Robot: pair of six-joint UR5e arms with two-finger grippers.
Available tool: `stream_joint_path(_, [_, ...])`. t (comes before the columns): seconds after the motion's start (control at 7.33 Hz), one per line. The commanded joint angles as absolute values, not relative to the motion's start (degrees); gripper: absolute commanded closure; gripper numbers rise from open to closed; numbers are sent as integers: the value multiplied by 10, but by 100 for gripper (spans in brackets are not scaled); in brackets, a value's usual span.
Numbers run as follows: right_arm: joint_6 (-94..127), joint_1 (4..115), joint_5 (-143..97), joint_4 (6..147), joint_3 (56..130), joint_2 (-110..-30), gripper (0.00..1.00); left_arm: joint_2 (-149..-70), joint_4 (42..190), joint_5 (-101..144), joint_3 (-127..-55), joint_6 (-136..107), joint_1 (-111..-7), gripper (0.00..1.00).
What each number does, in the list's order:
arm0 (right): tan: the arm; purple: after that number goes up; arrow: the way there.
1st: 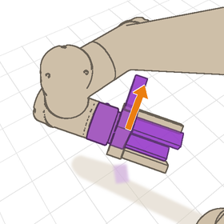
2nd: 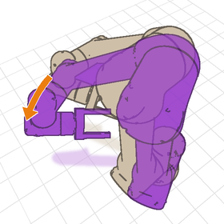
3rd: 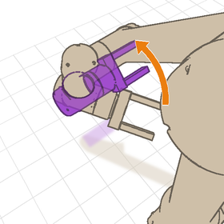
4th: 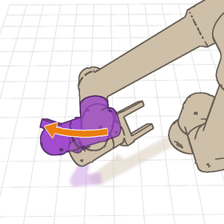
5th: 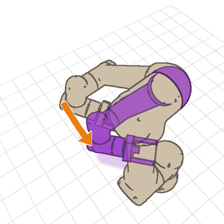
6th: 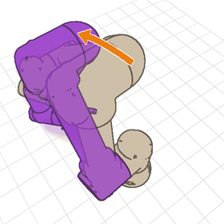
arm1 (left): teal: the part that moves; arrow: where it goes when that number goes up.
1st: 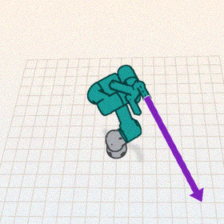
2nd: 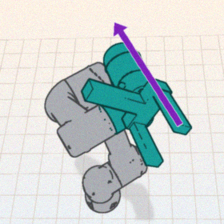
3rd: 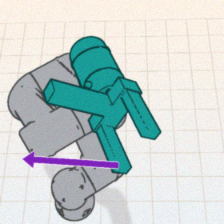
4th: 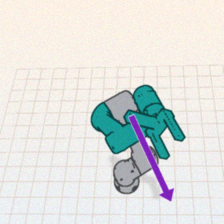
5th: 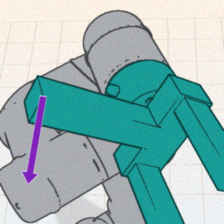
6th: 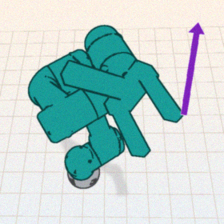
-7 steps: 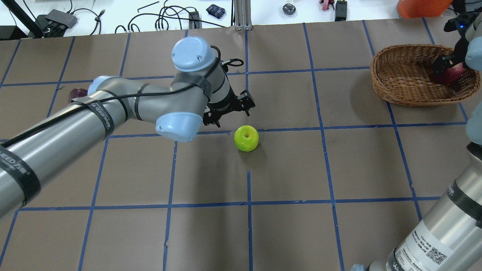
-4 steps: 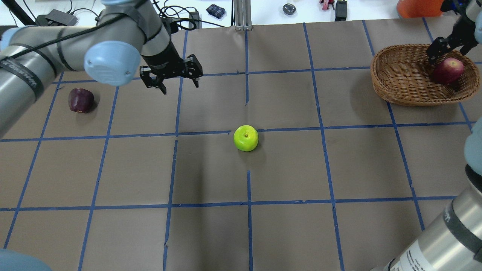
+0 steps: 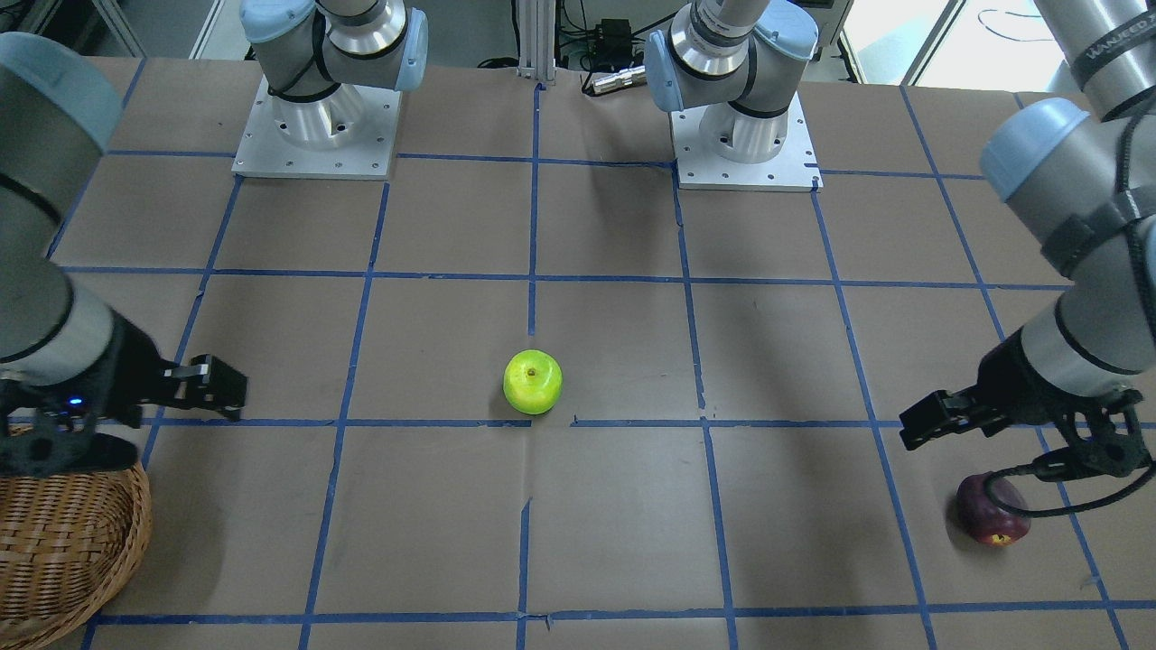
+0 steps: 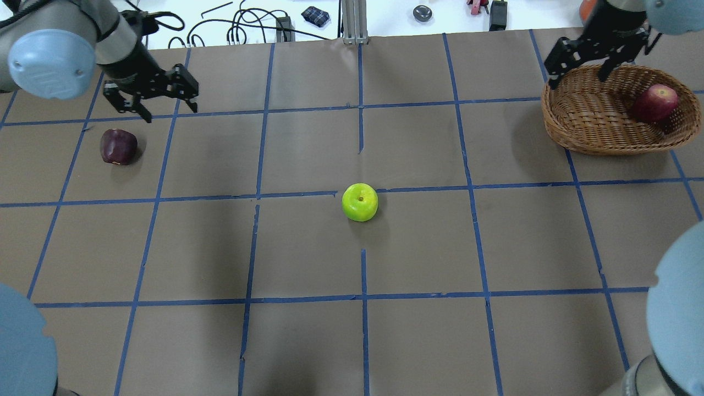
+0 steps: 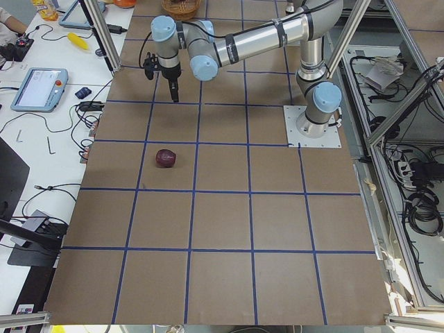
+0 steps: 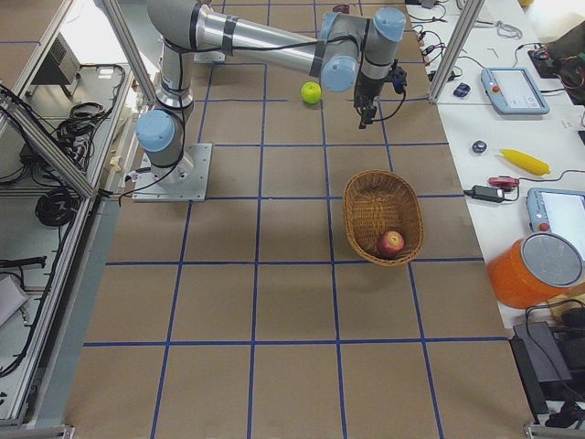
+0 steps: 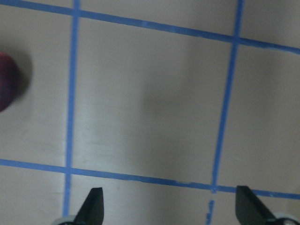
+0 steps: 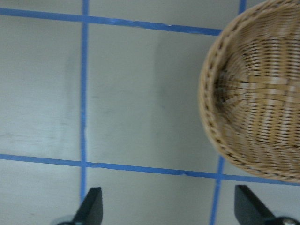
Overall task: Put all apples into basket
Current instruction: 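Reach right gripper to green apple while left reaches dark red apple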
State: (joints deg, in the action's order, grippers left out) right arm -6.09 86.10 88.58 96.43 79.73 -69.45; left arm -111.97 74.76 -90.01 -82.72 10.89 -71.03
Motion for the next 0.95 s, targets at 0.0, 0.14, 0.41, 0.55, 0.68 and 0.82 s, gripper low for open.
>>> stream_joint_path(0.0, [118,985,882,990,830,-690,0,-1169,717,-945,-811,201,-669,0])
stream_joint_path(0.14, [160,1017,879,1010,851,-687,0,-1185,697,-946,-819,298,-643,0])
stream_joint_path(0.41, [250,1085,879,1109,890,-653,0,-1228,600,-939,-825,405,-629,0])
stream_joint_path(0.55, [269,1112,876,1136,898,-635,0,-1242,598,-926,-825,403,-628,0])
stream_joint_path(0.68, [280,1135,878,1138,898,-615,0,-1247,599,-927,-823,397,-628,0])
stream_joint_path(0.82, [282,1140,881,1148,899,-608,0,-1253,597,-926,-822,397,-621,0])
